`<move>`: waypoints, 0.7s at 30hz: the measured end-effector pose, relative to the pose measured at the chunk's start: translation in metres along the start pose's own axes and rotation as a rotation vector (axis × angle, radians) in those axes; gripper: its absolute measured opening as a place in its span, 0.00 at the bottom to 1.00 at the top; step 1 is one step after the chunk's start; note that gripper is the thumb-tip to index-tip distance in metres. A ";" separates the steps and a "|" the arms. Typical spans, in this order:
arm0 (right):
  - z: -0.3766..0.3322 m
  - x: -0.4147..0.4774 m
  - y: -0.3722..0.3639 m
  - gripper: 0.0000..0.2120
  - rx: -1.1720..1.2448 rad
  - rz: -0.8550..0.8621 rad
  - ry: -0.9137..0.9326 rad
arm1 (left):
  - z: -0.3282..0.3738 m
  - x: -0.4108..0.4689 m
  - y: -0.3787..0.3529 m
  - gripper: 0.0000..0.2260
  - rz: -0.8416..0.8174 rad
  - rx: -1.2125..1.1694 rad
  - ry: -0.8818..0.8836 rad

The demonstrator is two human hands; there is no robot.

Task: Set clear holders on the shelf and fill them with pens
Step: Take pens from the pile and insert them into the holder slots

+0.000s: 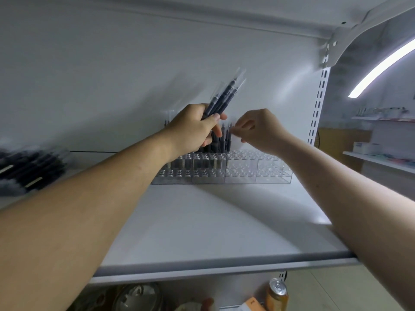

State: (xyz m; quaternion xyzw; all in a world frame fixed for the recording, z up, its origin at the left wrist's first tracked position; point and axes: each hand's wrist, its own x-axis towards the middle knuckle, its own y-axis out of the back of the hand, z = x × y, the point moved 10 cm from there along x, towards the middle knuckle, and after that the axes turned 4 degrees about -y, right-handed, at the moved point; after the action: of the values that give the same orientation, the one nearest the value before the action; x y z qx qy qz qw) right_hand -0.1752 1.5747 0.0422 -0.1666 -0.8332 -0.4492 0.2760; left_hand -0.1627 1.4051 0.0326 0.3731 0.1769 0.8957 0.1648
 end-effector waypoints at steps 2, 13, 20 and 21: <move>-0.001 -0.001 0.020 0.04 0.133 0.110 0.027 | -0.003 0.000 -0.001 0.10 -0.011 -0.003 0.016; -0.002 -0.008 0.009 0.12 0.801 -0.058 -0.071 | -0.011 0.000 -0.006 0.10 -0.060 0.006 0.068; -0.007 -0.012 0.003 0.10 0.802 -0.106 -0.066 | -0.008 -0.002 -0.015 0.10 -0.126 0.016 0.069; -0.008 -0.012 0.003 0.10 0.824 -0.110 -0.067 | -0.007 -0.002 -0.016 0.10 -0.130 0.012 0.069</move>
State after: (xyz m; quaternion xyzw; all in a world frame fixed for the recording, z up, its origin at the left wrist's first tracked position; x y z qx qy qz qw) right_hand -0.1620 1.5698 0.0406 -0.0121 -0.9594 -0.0866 0.2682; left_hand -0.1641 1.4167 0.0194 0.3310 0.2117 0.8943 0.2142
